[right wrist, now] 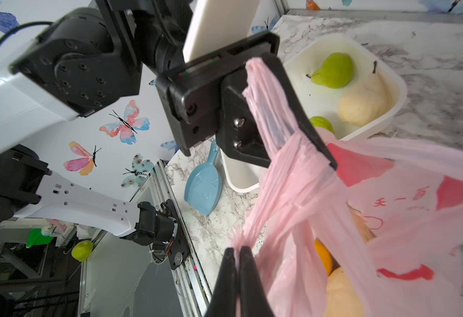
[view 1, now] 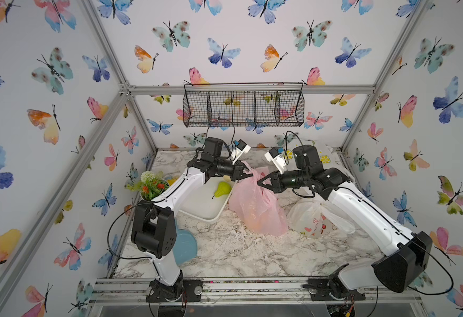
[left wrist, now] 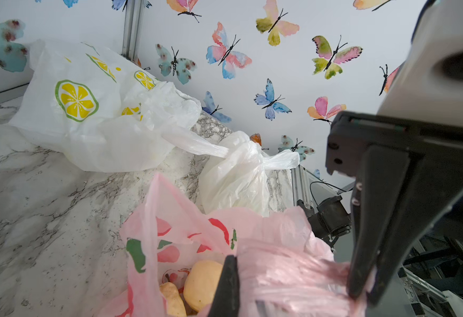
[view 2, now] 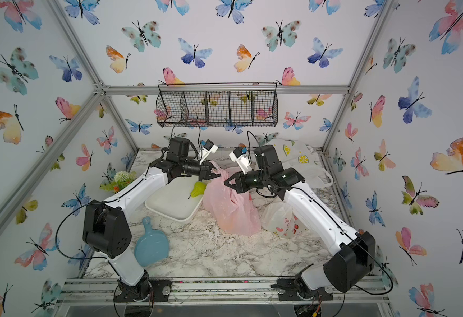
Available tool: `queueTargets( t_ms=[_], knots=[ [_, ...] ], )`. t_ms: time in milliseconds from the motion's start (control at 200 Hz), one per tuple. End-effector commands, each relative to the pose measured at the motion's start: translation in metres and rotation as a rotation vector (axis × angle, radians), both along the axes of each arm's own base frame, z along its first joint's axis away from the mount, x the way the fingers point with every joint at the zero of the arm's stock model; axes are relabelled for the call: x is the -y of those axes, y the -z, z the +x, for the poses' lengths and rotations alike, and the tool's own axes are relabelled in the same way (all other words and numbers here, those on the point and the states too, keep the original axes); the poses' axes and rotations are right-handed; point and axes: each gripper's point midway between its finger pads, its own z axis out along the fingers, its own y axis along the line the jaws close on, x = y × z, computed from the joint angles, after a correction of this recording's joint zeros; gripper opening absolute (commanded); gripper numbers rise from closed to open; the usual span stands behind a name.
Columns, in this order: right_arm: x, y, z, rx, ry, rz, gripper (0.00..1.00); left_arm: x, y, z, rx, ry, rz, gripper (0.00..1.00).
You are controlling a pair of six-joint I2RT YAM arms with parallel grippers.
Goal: Place the pears into plastic bags & tie knots
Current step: Tie the plastic bag at the center of the board.
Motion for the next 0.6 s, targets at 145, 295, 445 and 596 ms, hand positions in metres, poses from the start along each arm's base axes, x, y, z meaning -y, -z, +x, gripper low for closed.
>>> queueTargets(
  t_ms=[145, 295, 445, 596],
  knots=[
    [-0.006, 0.052, -0.03, -0.156, -0.021, -0.098, 0.03, -0.013, -0.019, 0.019, 0.061, -0.096, 0.001, 0.0],
    [0.001, 0.06, 0.003, -0.007, 0.043, -0.224, 0.03, -0.009, -0.02, 0.005, 0.047, -0.026, -0.022, 0.0],
    [-0.008, 0.048, 0.017, 0.121, 0.01, -0.194, 0.03, -0.001, -0.015, -0.009, 0.049, 0.01, -0.014, 0.11],
    [-0.004, 0.055, 0.023, 0.151, 0.001, -0.214, 0.03, -0.006, -0.005, -0.019, 0.055, 0.029, 0.005, 0.23]
  ],
)
